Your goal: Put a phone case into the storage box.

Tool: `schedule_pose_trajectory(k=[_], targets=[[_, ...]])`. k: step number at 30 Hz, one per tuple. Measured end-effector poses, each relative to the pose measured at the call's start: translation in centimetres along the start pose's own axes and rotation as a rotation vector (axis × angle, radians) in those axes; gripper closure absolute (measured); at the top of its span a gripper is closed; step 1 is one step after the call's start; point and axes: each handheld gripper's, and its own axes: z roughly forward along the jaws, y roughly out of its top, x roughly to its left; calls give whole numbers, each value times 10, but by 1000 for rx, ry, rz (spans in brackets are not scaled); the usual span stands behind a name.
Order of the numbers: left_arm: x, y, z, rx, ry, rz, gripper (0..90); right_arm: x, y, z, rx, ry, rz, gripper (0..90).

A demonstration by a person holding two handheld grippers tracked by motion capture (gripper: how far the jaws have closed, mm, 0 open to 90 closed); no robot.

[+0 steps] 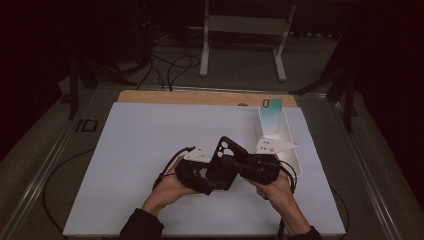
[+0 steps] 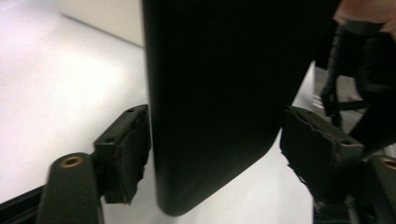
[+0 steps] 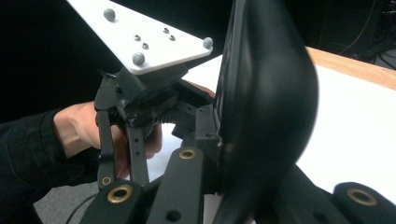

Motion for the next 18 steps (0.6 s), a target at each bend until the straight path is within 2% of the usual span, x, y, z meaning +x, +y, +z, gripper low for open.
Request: schedule_pose_trajectory(k=[2,5,11,15,16,18], targets=[[0,-1,0,-11,-17,0,303,0,0,1,1,4,-1,860],[1,-2,-1,-10,-14,2,361,-1,-1,1,3,0,-5,860],[4,-6,-6,-38,-38,-7,513,-8,-3,-3,-1,14,4,854],[4,-8,-4,-25,-30,-12,611,-11,-2,-1,28,9,-4,762],[4,-8,-4,-25,-30,-12,635,-11,-2,-1,28,9,-4,762],[5,-9,-4,-29,-22,-19,635,-13,-2,-1,31,8,-6,739]])
